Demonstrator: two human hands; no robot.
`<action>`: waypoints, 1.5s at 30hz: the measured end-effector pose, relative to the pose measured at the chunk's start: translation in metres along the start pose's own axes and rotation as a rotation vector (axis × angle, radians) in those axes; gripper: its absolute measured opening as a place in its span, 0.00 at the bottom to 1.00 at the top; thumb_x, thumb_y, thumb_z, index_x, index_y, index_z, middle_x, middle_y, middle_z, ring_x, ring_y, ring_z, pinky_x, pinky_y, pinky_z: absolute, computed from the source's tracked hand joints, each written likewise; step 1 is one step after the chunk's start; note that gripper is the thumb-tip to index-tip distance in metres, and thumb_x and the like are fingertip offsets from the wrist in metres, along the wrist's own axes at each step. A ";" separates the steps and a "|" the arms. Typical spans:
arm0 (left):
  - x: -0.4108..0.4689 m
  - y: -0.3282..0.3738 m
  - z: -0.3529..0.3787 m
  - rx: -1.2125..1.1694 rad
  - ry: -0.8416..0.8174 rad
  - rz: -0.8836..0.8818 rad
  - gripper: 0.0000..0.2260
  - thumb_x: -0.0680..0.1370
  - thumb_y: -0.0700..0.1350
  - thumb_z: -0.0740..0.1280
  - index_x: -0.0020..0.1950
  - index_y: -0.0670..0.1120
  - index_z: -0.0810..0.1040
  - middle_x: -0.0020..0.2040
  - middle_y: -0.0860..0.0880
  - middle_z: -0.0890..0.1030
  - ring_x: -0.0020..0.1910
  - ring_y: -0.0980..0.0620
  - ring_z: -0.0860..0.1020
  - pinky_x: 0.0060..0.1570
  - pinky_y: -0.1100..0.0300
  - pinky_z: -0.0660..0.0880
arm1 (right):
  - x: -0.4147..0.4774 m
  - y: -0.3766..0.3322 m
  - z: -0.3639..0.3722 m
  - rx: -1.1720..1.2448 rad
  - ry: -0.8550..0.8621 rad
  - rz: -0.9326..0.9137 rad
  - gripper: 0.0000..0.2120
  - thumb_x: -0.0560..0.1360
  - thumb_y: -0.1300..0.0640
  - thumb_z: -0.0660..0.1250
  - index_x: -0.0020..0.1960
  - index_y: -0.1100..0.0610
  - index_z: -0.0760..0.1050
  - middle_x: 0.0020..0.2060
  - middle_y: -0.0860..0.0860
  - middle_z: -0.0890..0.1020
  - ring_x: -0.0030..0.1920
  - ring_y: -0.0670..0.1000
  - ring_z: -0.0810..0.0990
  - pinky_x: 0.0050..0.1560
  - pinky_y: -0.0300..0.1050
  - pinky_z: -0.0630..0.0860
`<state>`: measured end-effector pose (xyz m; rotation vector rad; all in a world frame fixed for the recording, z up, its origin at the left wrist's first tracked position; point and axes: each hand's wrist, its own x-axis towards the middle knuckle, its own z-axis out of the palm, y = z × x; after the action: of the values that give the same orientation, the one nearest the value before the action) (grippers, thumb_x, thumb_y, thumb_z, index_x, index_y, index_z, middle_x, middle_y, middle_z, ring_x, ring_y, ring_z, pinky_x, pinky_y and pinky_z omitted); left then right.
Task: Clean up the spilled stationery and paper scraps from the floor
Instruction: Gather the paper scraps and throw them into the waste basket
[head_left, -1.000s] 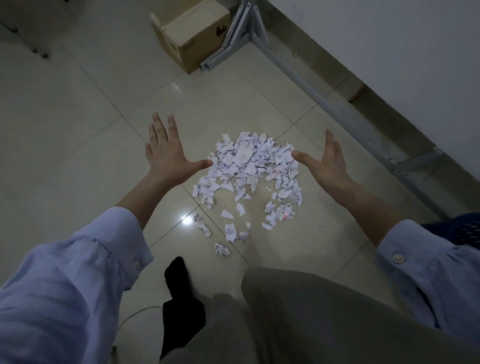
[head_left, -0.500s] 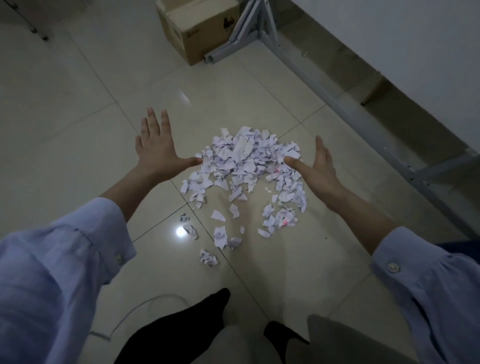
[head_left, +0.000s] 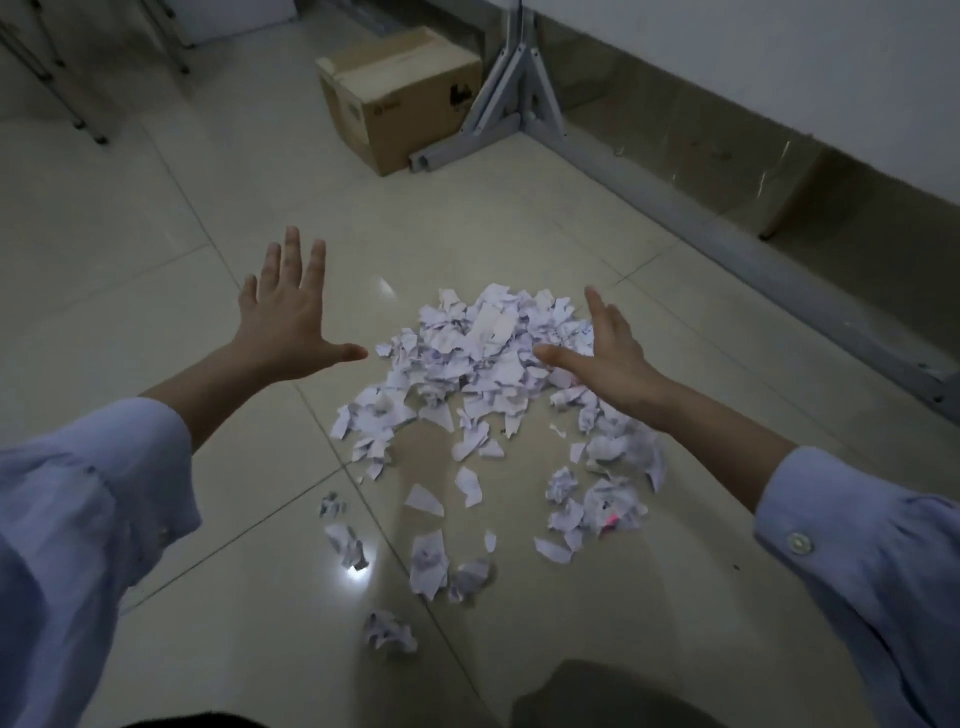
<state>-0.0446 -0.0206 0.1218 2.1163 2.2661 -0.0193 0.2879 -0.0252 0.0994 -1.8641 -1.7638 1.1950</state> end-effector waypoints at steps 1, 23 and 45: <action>0.006 -0.002 0.002 0.026 0.031 0.012 0.56 0.65 0.64 0.72 0.77 0.47 0.37 0.77 0.44 0.34 0.77 0.43 0.39 0.73 0.41 0.47 | 0.007 0.001 0.001 -0.016 0.007 -0.021 0.47 0.70 0.32 0.65 0.76 0.39 0.37 0.78 0.50 0.40 0.77 0.57 0.41 0.74 0.60 0.46; 0.041 0.032 0.028 -0.107 0.206 -0.049 0.49 0.68 0.69 0.65 0.78 0.44 0.46 0.78 0.44 0.51 0.76 0.41 0.40 0.74 0.46 0.47 | 0.005 0.005 -0.039 -0.138 0.226 -0.258 0.46 0.68 0.29 0.63 0.75 0.37 0.39 0.78 0.47 0.43 0.78 0.56 0.45 0.74 0.62 0.52; 0.054 0.046 0.190 -0.729 -0.168 -0.427 0.60 0.57 0.68 0.75 0.77 0.41 0.51 0.77 0.42 0.55 0.75 0.41 0.58 0.71 0.43 0.61 | 0.101 0.163 0.018 0.223 0.356 0.159 0.48 0.64 0.32 0.68 0.77 0.43 0.51 0.77 0.54 0.52 0.75 0.59 0.57 0.72 0.60 0.59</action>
<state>0.0020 0.0294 -0.0694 1.2133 2.1202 0.5070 0.3735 0.0312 -0.0637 -1.9633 -1.2625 0.9881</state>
